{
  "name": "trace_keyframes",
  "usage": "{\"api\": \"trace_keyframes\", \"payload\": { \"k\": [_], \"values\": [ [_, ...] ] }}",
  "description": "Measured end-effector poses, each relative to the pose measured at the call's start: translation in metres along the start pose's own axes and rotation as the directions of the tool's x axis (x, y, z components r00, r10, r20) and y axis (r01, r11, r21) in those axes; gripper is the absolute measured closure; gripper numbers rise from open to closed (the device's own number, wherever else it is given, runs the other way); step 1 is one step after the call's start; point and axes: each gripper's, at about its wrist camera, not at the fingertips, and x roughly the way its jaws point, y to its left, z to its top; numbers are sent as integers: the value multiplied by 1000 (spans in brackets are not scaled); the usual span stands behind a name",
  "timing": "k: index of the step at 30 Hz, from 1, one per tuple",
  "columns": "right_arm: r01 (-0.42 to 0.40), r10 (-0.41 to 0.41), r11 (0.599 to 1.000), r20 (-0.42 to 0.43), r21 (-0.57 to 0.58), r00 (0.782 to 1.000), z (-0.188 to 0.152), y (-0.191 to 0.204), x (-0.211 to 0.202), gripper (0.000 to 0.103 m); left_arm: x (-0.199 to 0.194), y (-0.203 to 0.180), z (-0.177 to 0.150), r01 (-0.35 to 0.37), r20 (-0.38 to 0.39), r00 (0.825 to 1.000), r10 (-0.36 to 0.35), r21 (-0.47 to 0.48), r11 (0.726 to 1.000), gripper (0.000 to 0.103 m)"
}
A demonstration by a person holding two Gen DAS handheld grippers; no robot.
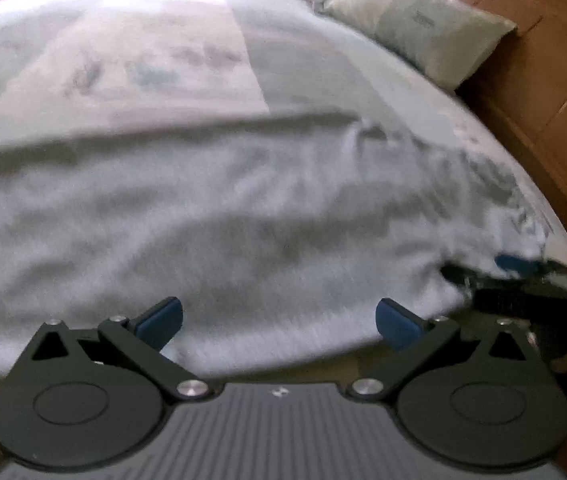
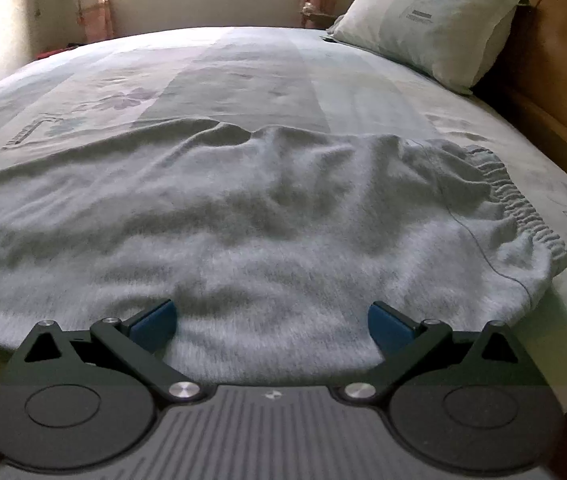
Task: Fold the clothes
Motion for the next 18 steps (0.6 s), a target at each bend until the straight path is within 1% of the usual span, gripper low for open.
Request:
{"api": "trace_keyframes", "payload": {
  "k": [4, 7, 9, 11, 13, 14, 16, 18],
  "values": [
    [13, -13, 1000, -21, 6, 1000, 3, 1, 0, 0, -12, 23, 16, -115, 32, 993, 113, 53, 992, 1],
    [21, -20, 1000, -44, 9, 999, 6, 2, -1, 0, -26, 51, 27, -187, 57, 981, 183, 80, 979, 1],
    [10, -9, 1000, -51, 30, 999, 8, 3, -7, 0, -37, 74, 32, -235, 67, 971, 231, 77, 969, 1],
    [-31, 32, 998, -25, 61, 999, 8, 3, -16, 0, -49, 103, 34, -293, 74, 955, 288, 57, 954, 1],
    [-72, 72, 995, -2, 74, 997, 10, 7, -25, 0, -61, 135, 31, -349, 75, 935, 347, 15, 937, 1],
    [-84, 84, 994, 5, 67, 996, 12, 11, -28, 0, -65, 150, 28, -365, 70, 929, 365, -11, 931, 1],
    [-105, 104, 993, 20, 46, 994, 18, 21, -33, 0, -71, 184, 16, -371, 54, 925, 375, -70, 926, 1],
    [-125, 125, 992, 36, 18, 992, 25, 32, -37, 0, -72, 215, 5, -399, 29, 914, 405, -130, 908, 1]
  ]
}}
